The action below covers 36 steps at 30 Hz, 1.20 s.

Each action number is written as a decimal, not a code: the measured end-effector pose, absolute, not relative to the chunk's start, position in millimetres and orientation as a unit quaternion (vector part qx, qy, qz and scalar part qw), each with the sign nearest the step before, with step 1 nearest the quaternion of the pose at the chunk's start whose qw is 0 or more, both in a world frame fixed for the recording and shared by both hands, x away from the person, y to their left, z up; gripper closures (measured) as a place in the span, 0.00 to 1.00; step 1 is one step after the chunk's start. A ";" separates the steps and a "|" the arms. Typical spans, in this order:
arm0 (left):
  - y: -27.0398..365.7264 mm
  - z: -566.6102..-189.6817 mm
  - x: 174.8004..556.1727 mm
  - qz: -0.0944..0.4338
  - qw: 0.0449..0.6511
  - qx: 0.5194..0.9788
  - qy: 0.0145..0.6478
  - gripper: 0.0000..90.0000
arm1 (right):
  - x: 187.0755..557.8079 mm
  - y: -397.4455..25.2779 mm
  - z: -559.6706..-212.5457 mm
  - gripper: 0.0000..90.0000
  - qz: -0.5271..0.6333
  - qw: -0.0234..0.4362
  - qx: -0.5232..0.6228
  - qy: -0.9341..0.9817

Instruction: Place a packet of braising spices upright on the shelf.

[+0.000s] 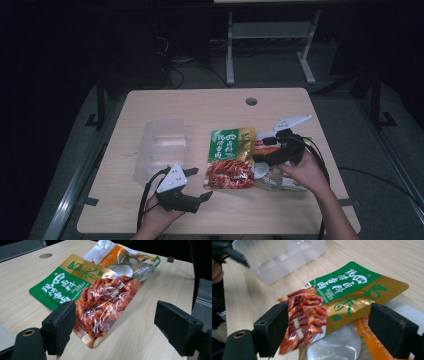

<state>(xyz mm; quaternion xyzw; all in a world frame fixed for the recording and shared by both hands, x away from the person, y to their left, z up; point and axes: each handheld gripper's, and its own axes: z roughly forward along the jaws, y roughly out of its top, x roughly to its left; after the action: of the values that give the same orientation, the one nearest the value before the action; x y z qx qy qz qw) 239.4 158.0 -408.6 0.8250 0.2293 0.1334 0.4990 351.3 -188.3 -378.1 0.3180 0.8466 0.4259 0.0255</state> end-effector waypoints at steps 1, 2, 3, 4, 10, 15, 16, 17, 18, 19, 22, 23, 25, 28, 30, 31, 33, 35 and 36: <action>157.7 -408.7 239.6 0.134 0.496 0.827 0.229 0.19 | 356.1 -187.0 -378.6 0.18 0.428 0.023 0.317 0.846; 157.4 -408.9 239.9 0.133 0.496 0.827 0.229 0.19 | 360.9 -185.4 -378.9 0.18 0.423 0.018 0.322 0.847; 157.2 -409.2 240.1 0.132 0.496 0.827 0.230 0.19 | 365.4 -183.9 -379.4 0.18 0.415 0.017 0.327 0.849; 157.0 -409.6 240.5 0.131 0.496 0.827 0.229 0.19 | 370.1 -182.7 -380.1 0.18 0.410 0.017 0.330 0.850; 154.2 -411.4 241.2 0.130 0.495 0.828 0.229 0.19 | 395.2 -177.3 -384.9 0.18 0.388 0.009 0.347 0.853; 153.0 -411.9 241.8 0.130 0.493 0.829 0.228 0.19 | 408.3 -172.4 -389.1 0.19 0.371 -0.001 0.361 0.856; 152.8 -412.2 241.9 0.131 0.493 0.829 0.228 0.19 | 415.8 -171.0 -394.1 0.19 0.364 -0.001 0.367 0.856; 152.9 -412.1 242.1 0.131 0.493 0.829 0.228 0.19 | 417.9 -170.7 -396.4 0.20 0.361 -0.002 0.371 0.856; 152.9 -412.1 242.2 0.131 0.493 0.829 0.229 0.19 | 421.3 -171.2 -400.2 0.21 0.358 -0.004 0.372 0.856; 152.9 -412.3 242.4 0.131 0.494 0.828 0.230 0.19 | 424.1 -171.5 -403.9 0.22 0.353 -0.009 0.376 0.857; 152.5 -413.0 242.5 0.129 0.492 0.829 0.231 0.19 | 429.2 -172.0 -411.5 0.22 0.339 -0.016 0.394 0.854; 152.5 -413.0 242.5 0.129 0.492 0.829 0.231 0.19 | 429.2 -172.0 -411.5 0.22 0.339 -0.016 0.394 0.854; 151.7 -413.2 242.2 0.129 0.491 0.830 0.230 0.19 | 432.3 -172.7 -415.2 0.23 0.335 -0.019 0.401 0.852; 150.5 -413.7 242.1 0.128 0.490 0.831 0.228 0.19 | 437.4 -170.9 -421.0 0.26 0.332 -0.029 0.411 0.849; 150.1 -414.3 242.5 0.128 0.490 0.831 0.229 0.19 | 439.7 -169.3 -424.3 0.27 0.328 -0.035 0.413 0.849; 150.1 -414.3 242.5 0.128 0.490 0.831 0.229 0.19 | 440.6 -168.3 -426.1 0.31 0.327 -0.038 0.415 0.848; 150.1 -414.7 243.0 0.128 0.489 0.832 0.230 0.19 | 441.9 -166.5 -428.5 0.35 0.321 -0.045 0.415 0.850; 149.7 -414.9 243.3 0.127 0.488 0.832 0.231 0.19 | 442.7 -163.8 -430.9 0.40 0.310 -0.053 0.421 0.851; 149.3 -415.2 243.5 0.126 0.488 0.832 0.231 0.19 | 443.4 -163.7 -431.9 0.43 0.310 -0.059 0.422 0.850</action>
<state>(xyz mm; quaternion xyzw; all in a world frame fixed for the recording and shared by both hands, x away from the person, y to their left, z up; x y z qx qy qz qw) 243.5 149.3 -415.2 0.8320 0.2314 0.1263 0.4881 443.4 -163.7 -431.9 0.4219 0.8501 0.3097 -0.0587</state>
